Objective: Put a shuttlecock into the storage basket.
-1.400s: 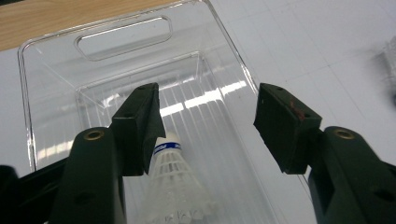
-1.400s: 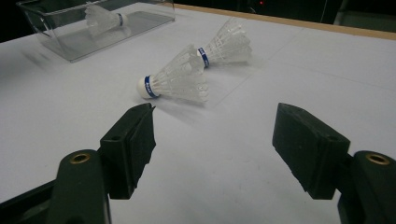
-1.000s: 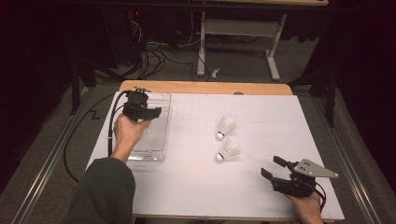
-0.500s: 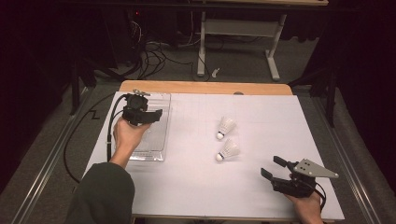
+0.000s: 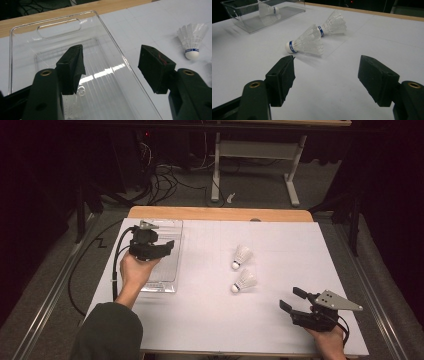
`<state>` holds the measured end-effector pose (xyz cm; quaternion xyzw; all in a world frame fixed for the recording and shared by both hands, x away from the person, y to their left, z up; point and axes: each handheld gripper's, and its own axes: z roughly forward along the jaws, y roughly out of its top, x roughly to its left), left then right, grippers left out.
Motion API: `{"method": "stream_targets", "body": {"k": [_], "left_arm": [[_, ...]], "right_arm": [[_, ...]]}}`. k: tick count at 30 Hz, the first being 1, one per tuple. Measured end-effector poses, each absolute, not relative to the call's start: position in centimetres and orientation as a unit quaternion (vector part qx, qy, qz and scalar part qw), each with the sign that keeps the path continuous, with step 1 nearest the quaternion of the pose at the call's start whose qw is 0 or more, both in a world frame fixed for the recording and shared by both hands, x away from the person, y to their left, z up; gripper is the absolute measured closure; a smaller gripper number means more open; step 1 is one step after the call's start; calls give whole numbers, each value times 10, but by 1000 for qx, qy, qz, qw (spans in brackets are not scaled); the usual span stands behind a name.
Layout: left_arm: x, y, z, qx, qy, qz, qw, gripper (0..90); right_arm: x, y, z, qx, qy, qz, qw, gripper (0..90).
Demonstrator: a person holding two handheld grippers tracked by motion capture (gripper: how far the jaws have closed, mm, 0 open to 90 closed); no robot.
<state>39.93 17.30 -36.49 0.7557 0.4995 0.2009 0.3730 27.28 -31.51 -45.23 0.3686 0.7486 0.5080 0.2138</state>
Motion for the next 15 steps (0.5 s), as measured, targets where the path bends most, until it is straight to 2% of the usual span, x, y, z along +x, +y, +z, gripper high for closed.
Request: {"method": "stream_targets", "body": {"k": [15], "left_arm": [[380,175,-368,751,486,213,393,375]], "right_arm": [[273,-316,-452,369,748,509,214,298]]}}
